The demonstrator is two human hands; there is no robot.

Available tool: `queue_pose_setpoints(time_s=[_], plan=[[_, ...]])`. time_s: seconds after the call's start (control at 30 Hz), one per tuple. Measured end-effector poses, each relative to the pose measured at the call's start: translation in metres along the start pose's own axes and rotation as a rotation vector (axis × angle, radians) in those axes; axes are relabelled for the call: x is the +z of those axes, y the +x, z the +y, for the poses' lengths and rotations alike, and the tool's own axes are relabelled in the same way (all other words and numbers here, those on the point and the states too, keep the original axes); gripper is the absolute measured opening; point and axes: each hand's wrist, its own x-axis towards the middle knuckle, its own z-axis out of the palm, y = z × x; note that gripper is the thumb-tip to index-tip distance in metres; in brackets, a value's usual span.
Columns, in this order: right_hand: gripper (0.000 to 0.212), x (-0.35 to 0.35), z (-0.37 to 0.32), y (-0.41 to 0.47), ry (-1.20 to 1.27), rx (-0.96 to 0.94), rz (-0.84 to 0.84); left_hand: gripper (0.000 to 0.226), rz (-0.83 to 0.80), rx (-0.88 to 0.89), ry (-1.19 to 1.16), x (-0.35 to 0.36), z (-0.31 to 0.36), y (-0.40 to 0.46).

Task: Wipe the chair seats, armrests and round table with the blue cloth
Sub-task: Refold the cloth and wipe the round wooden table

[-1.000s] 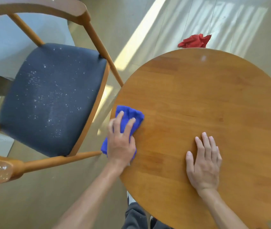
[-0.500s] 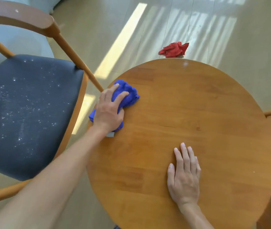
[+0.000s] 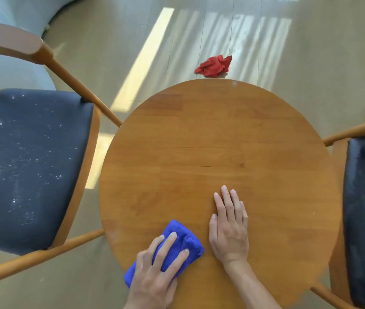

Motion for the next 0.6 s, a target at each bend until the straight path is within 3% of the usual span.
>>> queue_pose_setpoints(time_s=[0.13, 0.27, 0.37, 0.47, 0.6], plan=[[0.049, 0.002, 0.003, -0.001, 0.001, -0.009, 0.019, 0.053, 0.001, 0.087, 0.052, -0.035, -0.075, 0.082], [0.049, 0.006, 0.0, -0.002, 0.01, -0.012, 0.021, 0.049, 0.082, -0.148, 0.113, -0.07, -0.163, 0.185], [0.049, 0.006, 0.0, 0.001, 0.004, -0.014, 0.027, 0.05, 0.146, -0.282, 0.095, -0.068, -0.176, 0.215], [0.049, 0.004, 0.001, -0.001, 0.003, -0.008, 0.006, 0.051, 0.204, -0.343, 0.075, -0.058, -0.151, 0.19], [0.049, 0.001, 0.0, -0.002, -0.004, -0.006, 0.001, 0.054, 0.209, -0.367, 0.038, -0.029, -0.078, 0.07]])
